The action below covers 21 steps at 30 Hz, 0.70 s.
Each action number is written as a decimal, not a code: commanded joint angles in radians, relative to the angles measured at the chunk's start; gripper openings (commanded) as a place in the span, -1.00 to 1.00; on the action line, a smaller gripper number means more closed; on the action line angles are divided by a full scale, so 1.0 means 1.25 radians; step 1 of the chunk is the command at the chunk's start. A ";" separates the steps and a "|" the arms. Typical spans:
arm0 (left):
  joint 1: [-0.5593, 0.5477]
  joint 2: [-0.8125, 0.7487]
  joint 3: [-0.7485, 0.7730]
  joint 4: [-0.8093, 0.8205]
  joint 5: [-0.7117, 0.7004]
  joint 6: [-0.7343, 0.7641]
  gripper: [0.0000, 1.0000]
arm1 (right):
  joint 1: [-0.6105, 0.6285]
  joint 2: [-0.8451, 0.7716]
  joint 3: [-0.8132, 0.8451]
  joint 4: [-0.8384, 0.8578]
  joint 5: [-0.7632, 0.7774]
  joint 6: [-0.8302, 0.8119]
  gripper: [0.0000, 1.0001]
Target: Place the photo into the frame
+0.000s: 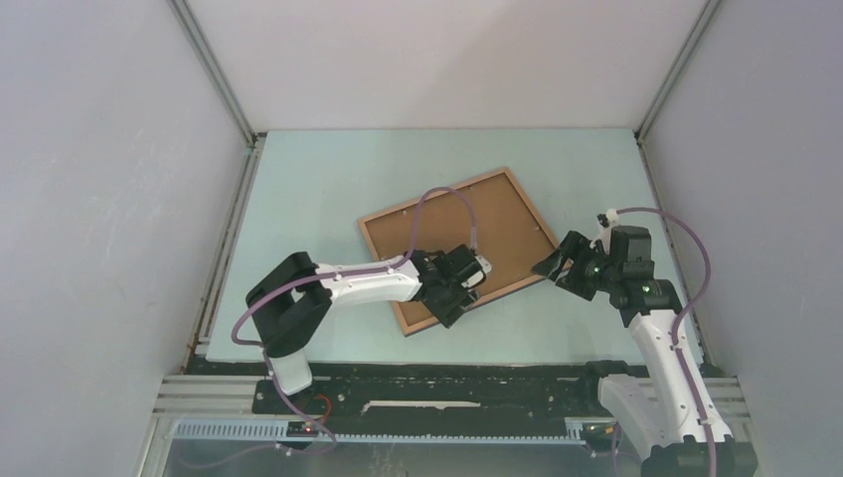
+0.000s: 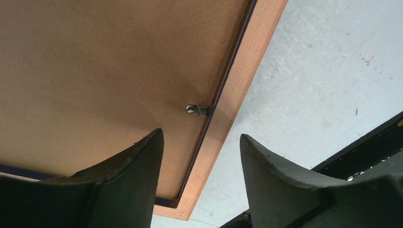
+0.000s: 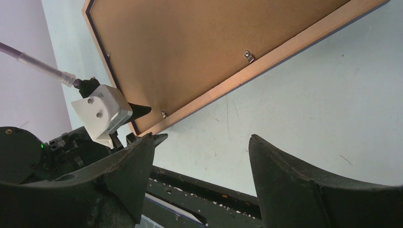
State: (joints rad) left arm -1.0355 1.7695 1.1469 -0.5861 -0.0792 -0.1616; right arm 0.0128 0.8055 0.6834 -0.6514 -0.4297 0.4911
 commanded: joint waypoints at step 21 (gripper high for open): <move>-0.051 -0.007 0.024 -0.021 -0.097 -0.046 0.04 | -0.004 -0.014 -0.006 0.005 -0.040 -0.006 0.59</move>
State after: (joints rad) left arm -1.0988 1.7760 1.1664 -0.5976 -0.1757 -0.2272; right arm 0.0128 0.8040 0.6811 -0.6548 -0.4637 0.4915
